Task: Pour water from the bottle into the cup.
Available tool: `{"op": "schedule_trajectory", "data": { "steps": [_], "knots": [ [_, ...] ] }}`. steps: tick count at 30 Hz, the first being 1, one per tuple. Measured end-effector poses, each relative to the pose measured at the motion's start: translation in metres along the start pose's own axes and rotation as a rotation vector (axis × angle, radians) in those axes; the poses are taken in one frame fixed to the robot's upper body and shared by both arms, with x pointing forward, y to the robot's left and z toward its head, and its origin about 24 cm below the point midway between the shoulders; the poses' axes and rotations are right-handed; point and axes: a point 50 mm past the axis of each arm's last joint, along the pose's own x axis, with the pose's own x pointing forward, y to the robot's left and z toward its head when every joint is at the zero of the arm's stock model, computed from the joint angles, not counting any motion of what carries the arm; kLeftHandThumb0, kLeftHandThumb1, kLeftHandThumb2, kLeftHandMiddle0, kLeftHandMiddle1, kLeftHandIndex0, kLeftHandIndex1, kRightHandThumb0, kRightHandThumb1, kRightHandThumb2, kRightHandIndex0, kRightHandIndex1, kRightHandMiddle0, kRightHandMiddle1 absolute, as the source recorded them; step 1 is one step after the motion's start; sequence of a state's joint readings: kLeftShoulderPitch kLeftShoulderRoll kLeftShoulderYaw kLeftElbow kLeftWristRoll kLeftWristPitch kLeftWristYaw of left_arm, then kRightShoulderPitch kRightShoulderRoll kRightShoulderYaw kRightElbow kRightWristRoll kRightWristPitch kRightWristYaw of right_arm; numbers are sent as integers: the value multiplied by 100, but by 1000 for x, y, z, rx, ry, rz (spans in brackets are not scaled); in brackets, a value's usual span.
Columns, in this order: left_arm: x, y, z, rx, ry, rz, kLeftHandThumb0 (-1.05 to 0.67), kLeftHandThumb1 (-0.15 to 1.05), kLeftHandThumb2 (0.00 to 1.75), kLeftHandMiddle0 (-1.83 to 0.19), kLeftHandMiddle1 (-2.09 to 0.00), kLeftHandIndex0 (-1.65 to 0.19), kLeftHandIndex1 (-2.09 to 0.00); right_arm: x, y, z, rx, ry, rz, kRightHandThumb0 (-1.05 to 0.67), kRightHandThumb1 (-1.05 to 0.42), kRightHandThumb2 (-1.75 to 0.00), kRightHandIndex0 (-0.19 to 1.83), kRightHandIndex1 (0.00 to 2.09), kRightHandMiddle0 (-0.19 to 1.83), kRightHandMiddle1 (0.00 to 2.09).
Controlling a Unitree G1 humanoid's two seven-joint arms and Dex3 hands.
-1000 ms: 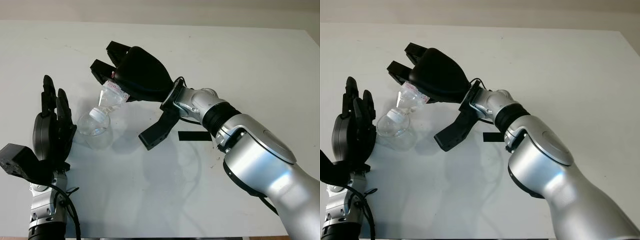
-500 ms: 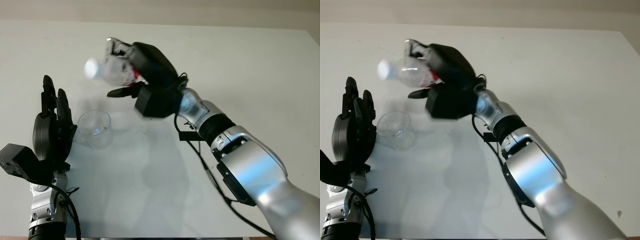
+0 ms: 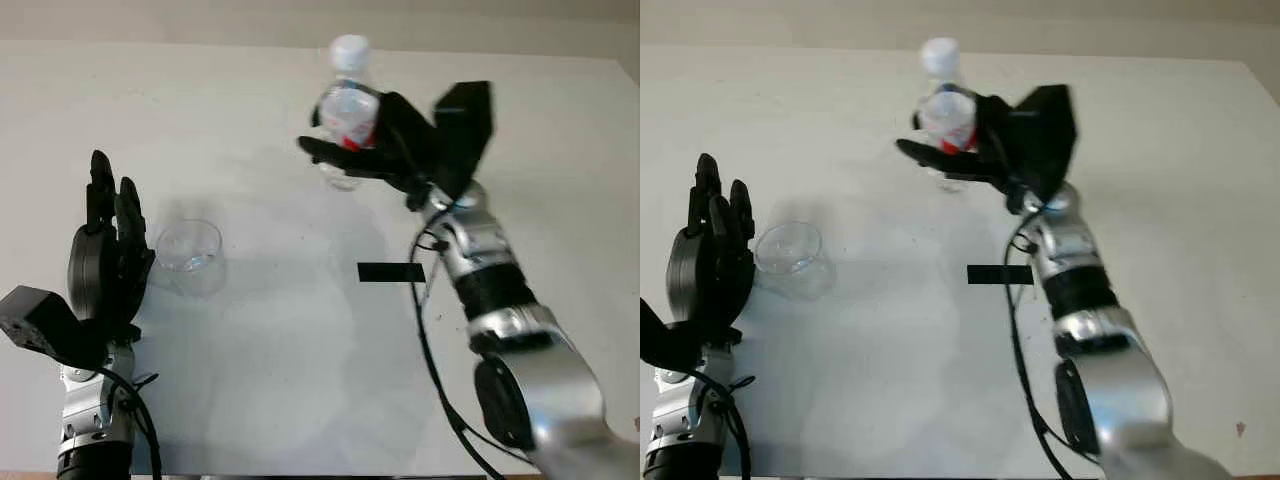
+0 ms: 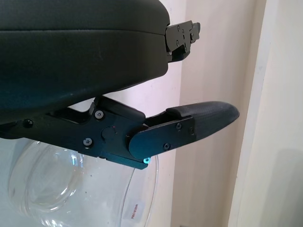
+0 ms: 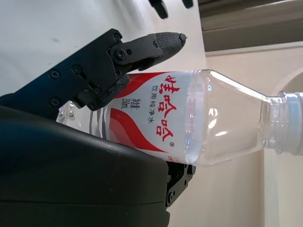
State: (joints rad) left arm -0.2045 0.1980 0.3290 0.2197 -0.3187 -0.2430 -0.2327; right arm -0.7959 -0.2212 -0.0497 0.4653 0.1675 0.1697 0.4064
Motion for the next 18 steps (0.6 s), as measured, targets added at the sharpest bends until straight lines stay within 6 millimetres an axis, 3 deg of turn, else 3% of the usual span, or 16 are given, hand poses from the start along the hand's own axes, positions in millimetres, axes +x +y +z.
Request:
{"op": "schedule_trajectory", "data": {
  "steps": [8, 18],
  "knots": [
    [1, -3, -2, -13, 8, -11, -75, 105, 72, 19, -1, 19, 0, -45, 6, -8, -56, -43, 10, -36, -105, -44, 121, 209, 93, 209],
    [0, -2, -3, -26, 3, -25, -75, 105, 75, 19, 0, 19, 0, -74, 14, -39, -11, 31, -43, -38, -105, -46, 118, 209, 77, 209]
  ]
}}
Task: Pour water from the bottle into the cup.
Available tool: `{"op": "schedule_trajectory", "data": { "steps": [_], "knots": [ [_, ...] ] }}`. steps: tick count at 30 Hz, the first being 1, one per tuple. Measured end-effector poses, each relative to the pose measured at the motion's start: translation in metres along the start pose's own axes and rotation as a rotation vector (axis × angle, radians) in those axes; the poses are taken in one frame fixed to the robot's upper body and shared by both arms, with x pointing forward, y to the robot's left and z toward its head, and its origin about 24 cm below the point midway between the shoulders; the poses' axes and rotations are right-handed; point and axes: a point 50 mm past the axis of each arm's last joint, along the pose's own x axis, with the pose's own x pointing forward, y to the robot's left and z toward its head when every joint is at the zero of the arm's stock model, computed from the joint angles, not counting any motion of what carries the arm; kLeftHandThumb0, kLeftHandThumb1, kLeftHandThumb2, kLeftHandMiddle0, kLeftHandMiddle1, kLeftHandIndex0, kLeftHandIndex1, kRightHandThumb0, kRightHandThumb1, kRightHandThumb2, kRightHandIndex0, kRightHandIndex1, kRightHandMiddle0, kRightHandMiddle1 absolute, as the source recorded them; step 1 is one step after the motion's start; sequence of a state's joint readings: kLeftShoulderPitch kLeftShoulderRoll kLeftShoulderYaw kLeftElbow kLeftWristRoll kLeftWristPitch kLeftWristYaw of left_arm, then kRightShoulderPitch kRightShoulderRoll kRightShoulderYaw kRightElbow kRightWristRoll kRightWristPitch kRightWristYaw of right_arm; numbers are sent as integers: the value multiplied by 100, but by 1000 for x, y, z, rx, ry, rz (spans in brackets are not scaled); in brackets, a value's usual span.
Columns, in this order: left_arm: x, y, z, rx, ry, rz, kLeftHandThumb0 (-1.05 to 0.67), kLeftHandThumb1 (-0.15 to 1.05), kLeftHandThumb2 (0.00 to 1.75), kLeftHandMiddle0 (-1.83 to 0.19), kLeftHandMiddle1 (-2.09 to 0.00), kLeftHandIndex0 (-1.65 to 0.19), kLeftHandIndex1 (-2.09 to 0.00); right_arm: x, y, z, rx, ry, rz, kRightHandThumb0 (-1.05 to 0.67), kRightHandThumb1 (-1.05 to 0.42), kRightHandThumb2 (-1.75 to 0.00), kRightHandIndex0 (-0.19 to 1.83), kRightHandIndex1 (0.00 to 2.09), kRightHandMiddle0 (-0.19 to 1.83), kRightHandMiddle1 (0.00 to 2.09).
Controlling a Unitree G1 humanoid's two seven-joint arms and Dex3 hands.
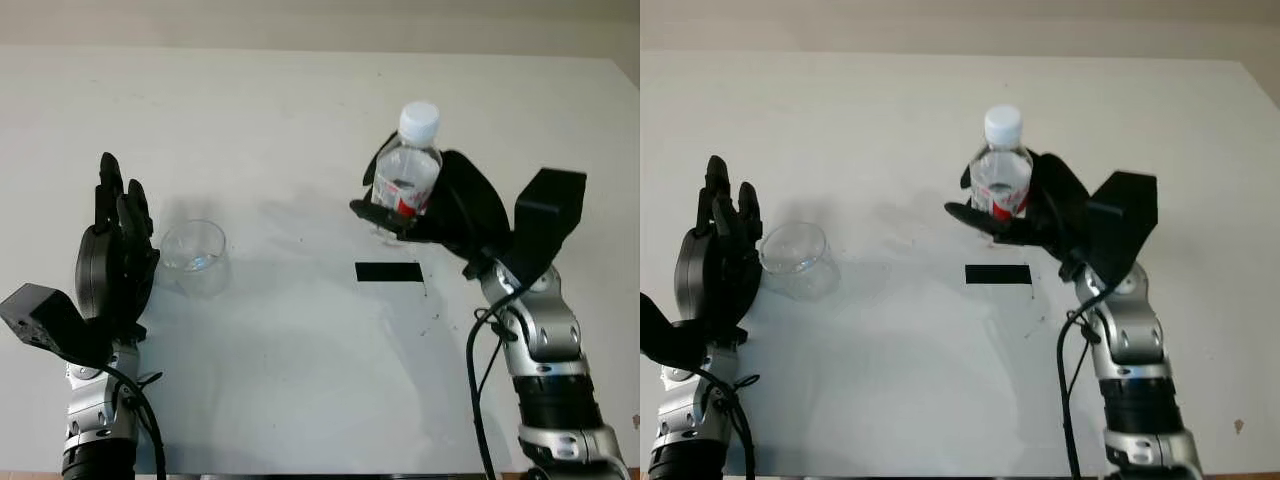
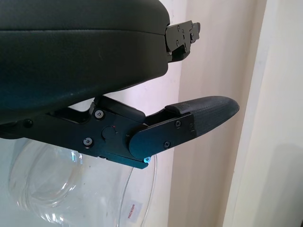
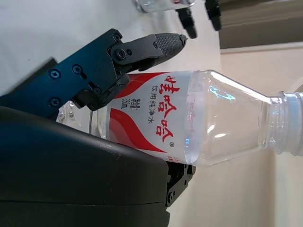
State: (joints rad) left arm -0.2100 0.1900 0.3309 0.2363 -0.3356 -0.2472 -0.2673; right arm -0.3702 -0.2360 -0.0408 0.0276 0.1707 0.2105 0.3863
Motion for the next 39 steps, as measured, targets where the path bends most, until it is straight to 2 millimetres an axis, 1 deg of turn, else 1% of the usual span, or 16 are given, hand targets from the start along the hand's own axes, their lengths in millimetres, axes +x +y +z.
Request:
{"op": "schedule_trajectory", "data": {
  "steps": [2, 7, 11, 14, 19, 26, 32, 36, 39],
  "knots": [
    [0, 1, 0, -1, -3, 0, -75, 105, 75, 19, 0, 19, 0, -3, 2, -6, 19, 15, -6, -39, -105, -46, 120, 209, 76, 209],
    [-1, 1, -1, -5, -1, -3, -74, 105, 76, 19, 0, 19, 0, -5, 8, -11, 69, 40, -14, -41, -105, -46, 123, 209, 76, 209],
    [-2, 1, 0, -6, -2, -3, -74, 105, 76, 19, 0, 19, 0, -6, 12, -20, 104, 96, -21, -42, -105, -46, 123, 209, 76, 209],
    [-3, 2, 0, -10, -4, -1, -74, 105, 76, 19, 0, 19, 0, -7, 15, -26, 116, 116, -25, -43, -105, -48, 124, 209, 76, 209],
    [-5, 4, -1, -13, 1, 4, -73, 105, 77, 19, 0, 19, 0, -6, 16, -29, 110, 124, -56, -45, -105, -47, 124, 209, 77, 209],
    [-7, 5, -3, -13, 11, 12, -73, 105, 77, 19, 0, 19, 0, -3, 17, -33, 30, 107, -71, -46, -105, -47, 121, 209, 75, 209],
    [-7, 5, -4, -12, 17, 10, -74, 105, 76, 19, 0, 19, 0, 1, 20, -34, -123, 27, -91, -44, -105, -48, 115, 209, 67, 209],
    [-8, 6, -4, -9, 21, 13, -74, 105, 76, 19, 0, 19, 0, 1, 23, -38, -192, -11, -85, -46, -105, -43, 96, 209, 54, 209],
    [-8, 7, -4, -2, 23, 13, -75, 105, 77, 19, 0, 19, 0, 1, 24, -40, -206, -31, -75, -52, -105, -31, 62, 209, 27, 209]
  ]
}}
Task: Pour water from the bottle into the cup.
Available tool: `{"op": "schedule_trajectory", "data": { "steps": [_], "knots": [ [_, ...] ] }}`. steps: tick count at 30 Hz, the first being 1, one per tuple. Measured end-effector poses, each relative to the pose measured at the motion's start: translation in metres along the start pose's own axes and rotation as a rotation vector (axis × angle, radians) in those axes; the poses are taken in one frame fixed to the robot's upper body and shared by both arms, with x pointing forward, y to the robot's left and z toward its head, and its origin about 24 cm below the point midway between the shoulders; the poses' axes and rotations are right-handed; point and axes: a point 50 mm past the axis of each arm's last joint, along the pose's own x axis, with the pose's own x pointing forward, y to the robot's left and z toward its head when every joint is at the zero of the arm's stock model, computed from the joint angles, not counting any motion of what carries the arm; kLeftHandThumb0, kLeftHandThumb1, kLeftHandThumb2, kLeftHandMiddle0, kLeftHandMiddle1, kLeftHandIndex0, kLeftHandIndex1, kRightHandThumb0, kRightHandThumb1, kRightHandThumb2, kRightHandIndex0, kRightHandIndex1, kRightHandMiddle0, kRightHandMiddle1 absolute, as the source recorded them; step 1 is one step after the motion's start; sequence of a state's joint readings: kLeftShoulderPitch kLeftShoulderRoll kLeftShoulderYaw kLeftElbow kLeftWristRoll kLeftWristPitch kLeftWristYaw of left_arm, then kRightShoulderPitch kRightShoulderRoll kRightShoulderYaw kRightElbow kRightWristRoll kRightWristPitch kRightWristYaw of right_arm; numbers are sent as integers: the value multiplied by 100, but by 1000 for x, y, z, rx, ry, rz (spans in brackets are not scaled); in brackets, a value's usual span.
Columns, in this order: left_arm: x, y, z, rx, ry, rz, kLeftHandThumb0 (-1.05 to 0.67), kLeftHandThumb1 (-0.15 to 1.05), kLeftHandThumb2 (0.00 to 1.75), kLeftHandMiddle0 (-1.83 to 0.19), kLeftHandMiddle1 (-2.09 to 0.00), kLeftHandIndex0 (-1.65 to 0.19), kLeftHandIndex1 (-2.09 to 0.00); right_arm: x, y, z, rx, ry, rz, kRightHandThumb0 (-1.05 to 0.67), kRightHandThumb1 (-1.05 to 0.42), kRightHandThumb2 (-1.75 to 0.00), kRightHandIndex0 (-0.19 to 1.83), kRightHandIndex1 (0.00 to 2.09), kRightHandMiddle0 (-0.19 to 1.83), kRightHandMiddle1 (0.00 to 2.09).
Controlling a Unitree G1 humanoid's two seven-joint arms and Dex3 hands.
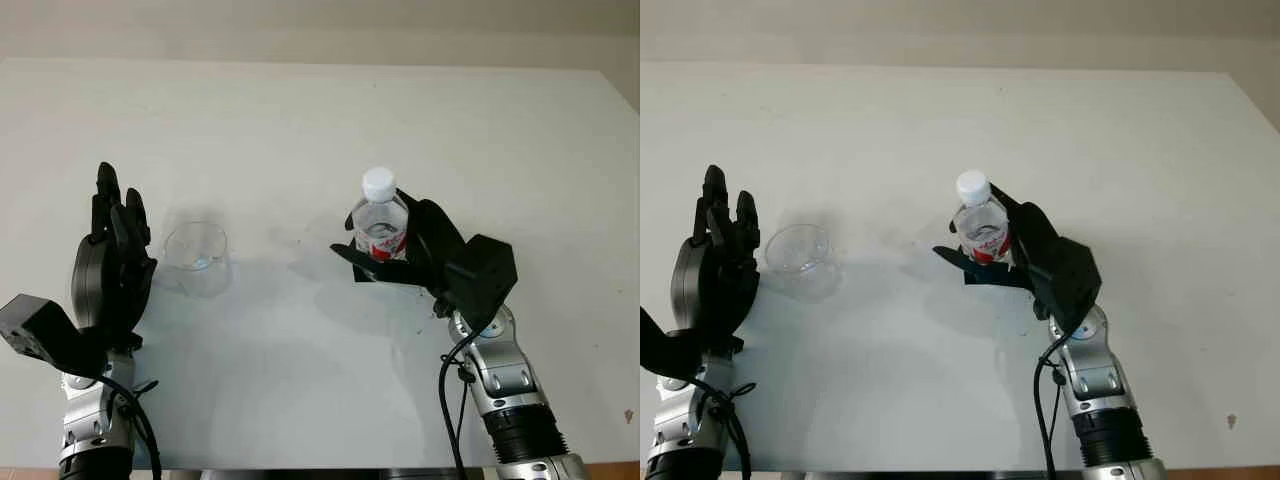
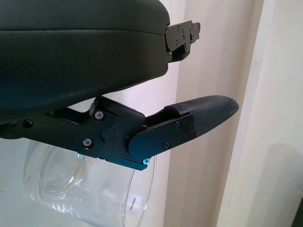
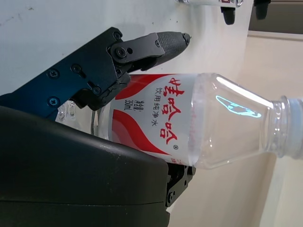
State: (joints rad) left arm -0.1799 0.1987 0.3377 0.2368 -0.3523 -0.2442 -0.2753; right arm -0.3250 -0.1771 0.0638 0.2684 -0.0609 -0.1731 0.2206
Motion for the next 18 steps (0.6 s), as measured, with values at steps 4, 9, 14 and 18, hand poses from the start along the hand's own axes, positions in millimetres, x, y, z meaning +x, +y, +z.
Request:
{"op": "schedule_trajectory", "data": {
  "steps": [4, 9, 14, 18],
  "knots": [
    [0, 1, 0, 3, -2, -3, -74, 105, 77, 19, 0, 19, 0, -2, -1, -4, 14, -11, -5, -58, -105, -19, 25, 209, 2, 209],
    [0, 1, 1, 4, -3, -1, -74, 105, 77, 19, 0, 19, 0, -9, 1, -12, 48, -1, -14, -62, -104, -8, -15, 202, -18, 188],
    [-1, 2, 1, 4, -2, 1, -74, 105, 77, 19, 0, 19, 0, -19, 2, -21, 72, 29, -19, -68, -104, -6, -19, 162, -19, 140],
    [-1, 2, 1, 5, -2, 1, -74, 105, 77, 19, 0, 19, 0, -23, 2, -21, 68, 37, -32, -72, -103, -5, -19, 139, -19, 113]
  ]
}}
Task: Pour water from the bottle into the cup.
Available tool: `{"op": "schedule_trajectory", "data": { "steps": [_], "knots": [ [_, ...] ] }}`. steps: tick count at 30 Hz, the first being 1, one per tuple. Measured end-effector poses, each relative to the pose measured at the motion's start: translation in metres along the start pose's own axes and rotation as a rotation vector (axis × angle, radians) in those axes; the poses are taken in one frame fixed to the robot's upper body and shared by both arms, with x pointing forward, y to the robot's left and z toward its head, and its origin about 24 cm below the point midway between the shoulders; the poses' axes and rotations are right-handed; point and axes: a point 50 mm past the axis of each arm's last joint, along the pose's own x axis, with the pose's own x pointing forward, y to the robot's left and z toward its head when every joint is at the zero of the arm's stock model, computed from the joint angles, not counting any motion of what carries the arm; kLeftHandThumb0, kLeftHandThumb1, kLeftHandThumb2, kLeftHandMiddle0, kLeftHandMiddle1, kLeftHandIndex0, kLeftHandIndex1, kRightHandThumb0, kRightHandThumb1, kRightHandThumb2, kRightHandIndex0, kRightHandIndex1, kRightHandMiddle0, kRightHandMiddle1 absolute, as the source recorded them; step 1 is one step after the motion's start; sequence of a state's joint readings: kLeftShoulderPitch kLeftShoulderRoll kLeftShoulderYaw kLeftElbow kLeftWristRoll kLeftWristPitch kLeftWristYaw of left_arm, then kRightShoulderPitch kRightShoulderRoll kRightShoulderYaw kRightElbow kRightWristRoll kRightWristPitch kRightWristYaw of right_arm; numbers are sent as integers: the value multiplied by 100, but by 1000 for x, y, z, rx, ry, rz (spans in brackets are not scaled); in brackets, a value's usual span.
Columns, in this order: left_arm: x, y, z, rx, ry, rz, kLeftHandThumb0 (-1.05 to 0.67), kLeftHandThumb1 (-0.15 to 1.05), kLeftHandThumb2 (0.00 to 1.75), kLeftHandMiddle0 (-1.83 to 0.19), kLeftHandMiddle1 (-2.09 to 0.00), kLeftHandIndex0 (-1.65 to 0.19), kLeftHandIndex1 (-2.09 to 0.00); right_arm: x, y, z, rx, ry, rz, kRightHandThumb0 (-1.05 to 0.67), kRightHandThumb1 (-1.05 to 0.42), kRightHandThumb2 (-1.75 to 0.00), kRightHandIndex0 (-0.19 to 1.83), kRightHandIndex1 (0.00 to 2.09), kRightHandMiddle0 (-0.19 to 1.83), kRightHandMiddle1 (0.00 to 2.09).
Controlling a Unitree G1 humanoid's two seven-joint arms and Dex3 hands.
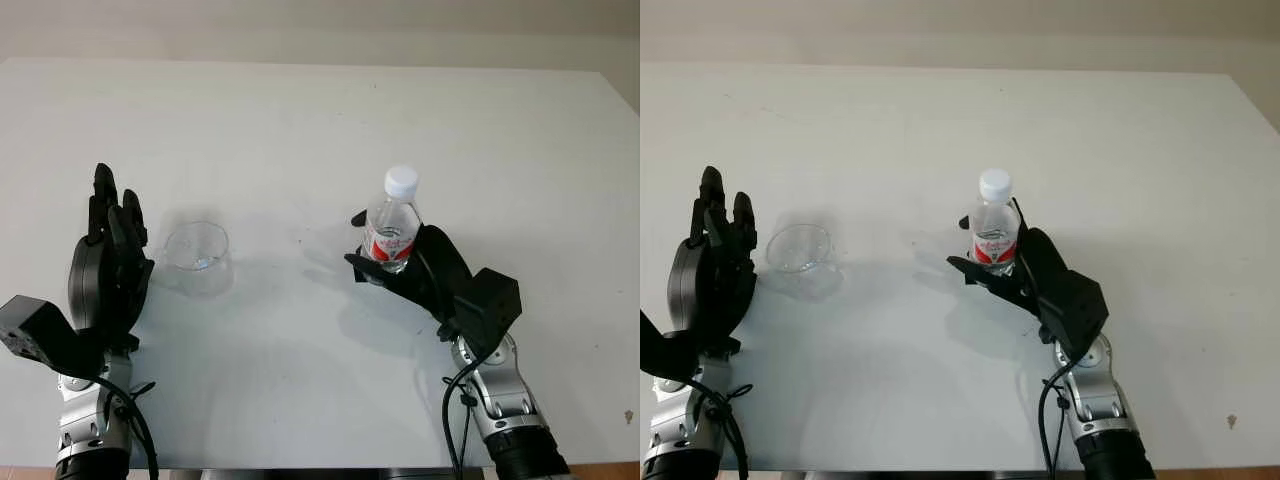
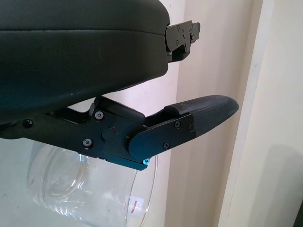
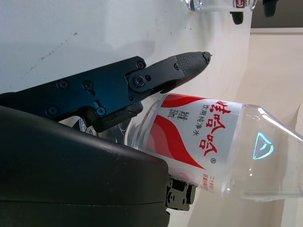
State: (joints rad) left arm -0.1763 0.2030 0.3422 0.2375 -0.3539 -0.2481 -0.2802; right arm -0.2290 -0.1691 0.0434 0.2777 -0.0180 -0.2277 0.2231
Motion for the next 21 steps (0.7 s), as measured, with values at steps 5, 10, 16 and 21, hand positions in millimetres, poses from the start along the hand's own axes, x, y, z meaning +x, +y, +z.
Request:
{"op": "schedule_trajectory", "data": {
  "steps": [5, 10, 16, 21],
  "knots": [
    [0, 0, 0, 0, 0, -4, -74, 105, 77, 19, 0, 19, 0, -5, -1, 1, 6, 6, -18, -72, -99, -5, -19, 95, -19, 87],
    [0, 0, 0, 0, 0, -4, -73, 105, 77, 19, 0, 19, 0, -10, -7, 2, 17, -22, -17, -73, -98, -5, -10, 24, -12, 41],
    [0, 0, 0, 0, 1, -5, -73, 105, 77, 19, 0, 19, 0, -12, -18, 13, 12, -103, -32, -80, -97, -5, -19, 1, -17, 16],
    [0, 1, -1, 1, 1, -2, -73, 105, 76, 19, -1, 19, 0, -13, -22, 19, 12, -146, -90, -76, -96, -5, -19, 0, -11, 15]
  ]
}}
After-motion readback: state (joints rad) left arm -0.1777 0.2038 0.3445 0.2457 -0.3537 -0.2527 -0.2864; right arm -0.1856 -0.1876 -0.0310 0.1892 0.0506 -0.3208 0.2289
